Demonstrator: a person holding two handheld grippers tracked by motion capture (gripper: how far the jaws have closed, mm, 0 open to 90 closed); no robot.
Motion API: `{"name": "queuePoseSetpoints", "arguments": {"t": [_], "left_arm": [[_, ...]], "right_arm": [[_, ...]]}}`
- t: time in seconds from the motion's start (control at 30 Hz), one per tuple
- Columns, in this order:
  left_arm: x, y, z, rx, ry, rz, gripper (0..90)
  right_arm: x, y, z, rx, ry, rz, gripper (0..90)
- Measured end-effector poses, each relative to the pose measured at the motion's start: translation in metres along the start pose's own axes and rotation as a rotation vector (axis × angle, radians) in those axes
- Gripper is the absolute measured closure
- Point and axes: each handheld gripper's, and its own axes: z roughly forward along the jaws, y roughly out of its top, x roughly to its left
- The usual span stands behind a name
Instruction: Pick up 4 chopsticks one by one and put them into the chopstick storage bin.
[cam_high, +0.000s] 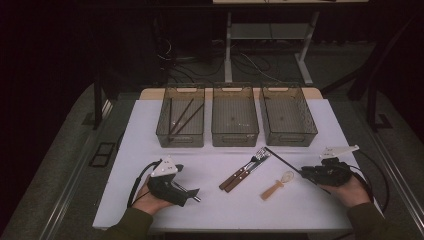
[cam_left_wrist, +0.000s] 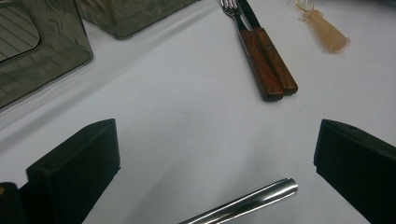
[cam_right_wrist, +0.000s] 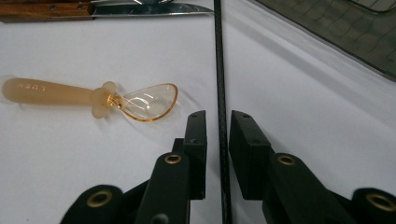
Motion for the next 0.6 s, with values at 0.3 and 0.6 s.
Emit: {"name": "queuePoseSetpoints", "arguments": {"t": [0.3,0.6], "left_arm": [[-0.0004,0.0000,0.0003,0.000,-0.004,-0.002,0.0],[-0.0002,-0.0002,0.0010,0.005,-0.005,0.001,0.0]], "right_arm": [[0.0005,-0.0011,0.0052,0.020,-0.014,-0.023,78.6],[0.0020,-0.0023,0.0075,0.022,-0.033,-0.050,84.6]]}}
